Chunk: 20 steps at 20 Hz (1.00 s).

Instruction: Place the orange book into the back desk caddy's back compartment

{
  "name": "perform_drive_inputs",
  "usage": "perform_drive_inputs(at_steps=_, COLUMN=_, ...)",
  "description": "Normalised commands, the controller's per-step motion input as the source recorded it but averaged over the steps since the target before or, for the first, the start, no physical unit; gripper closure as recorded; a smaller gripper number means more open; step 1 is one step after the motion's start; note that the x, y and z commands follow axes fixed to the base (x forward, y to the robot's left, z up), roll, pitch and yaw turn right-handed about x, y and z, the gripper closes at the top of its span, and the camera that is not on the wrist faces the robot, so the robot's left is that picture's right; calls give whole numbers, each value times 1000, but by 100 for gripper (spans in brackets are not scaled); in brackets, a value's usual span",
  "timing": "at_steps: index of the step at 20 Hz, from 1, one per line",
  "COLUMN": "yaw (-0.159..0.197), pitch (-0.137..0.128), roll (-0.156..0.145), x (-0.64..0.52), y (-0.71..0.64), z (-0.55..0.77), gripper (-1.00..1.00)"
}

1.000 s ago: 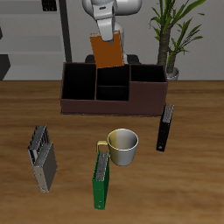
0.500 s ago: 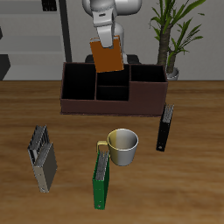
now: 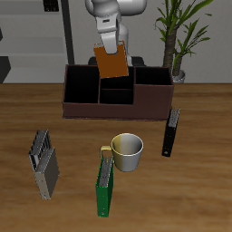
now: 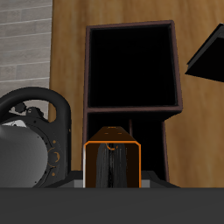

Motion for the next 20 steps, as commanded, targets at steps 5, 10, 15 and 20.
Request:
perform_drive_inputs(at_steps=5, yaw=2, pitch=19, roll=9, x=27, y=53, z=-150, gripper=100)
perform_drive_inputs(at_steps=10, yaw=9, pitch=11, roll=8, x=51, y=31, z=-133, gripper=100)
perform_drive_inputs(at_steps=15, yaw=1, pitch=25, roll=13, x=45, y=34, z=-168, gripper=100)
perform_drive_inputs(at_steps=20, yaw=-18, pitch=17, roll=6, x=27, y=-4, z=-102, gripper=100)
